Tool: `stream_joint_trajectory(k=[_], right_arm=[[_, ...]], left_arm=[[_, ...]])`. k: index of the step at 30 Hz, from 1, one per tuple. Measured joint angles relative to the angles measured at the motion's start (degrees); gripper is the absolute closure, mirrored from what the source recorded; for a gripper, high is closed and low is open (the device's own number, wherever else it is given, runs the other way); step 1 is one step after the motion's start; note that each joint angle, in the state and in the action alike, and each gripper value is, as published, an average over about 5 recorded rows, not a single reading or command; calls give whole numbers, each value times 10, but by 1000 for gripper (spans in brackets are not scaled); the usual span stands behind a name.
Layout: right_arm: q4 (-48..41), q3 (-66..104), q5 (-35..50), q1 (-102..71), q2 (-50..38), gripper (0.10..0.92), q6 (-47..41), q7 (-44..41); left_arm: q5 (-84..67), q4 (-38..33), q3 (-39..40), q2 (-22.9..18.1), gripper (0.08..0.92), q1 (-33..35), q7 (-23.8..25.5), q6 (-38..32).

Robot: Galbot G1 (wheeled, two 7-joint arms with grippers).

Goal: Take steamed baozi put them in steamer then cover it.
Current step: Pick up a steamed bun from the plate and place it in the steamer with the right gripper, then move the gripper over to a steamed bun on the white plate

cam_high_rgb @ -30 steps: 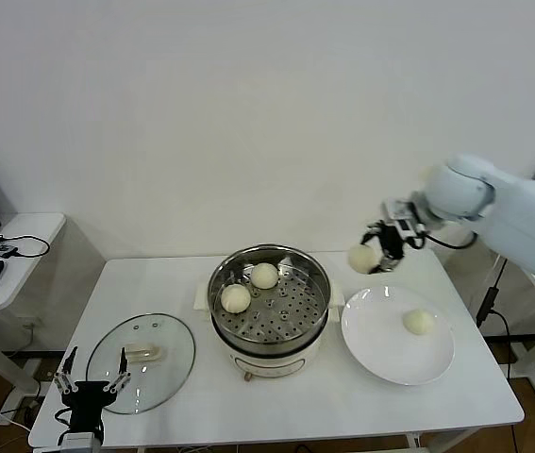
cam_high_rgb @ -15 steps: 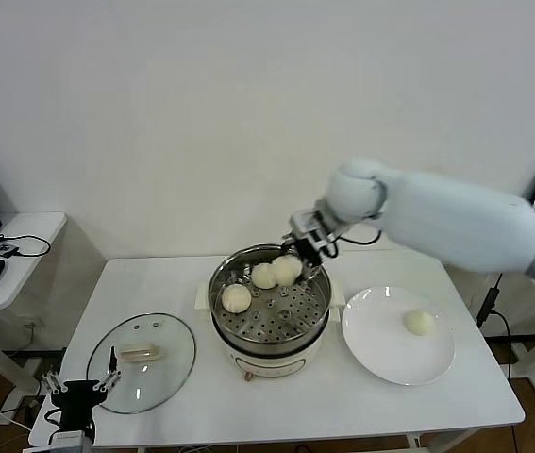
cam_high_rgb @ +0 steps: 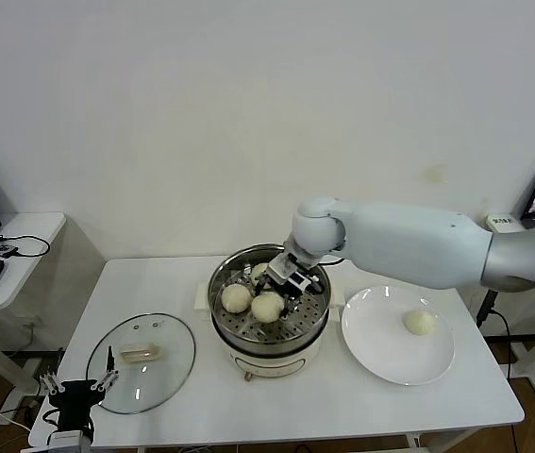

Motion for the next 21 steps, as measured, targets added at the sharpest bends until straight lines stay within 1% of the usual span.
stream_joint_trajectory(k=[10, 16, 21], right_arm=[[3, -13, -18, 0, 6, 338, 44, -14], [2, -13, -20, 4, 4, 224, 53, -15], [3, -2, -12, 14, -5, 203, 51, -14]], left_arm=[[0, 2, 1, -1, 177, -1, -1, -1], [-1, 2, 1, -2, 177, -1, -1, -1], [-1, 2, 0, 0, 177, -1, -2, -1]])
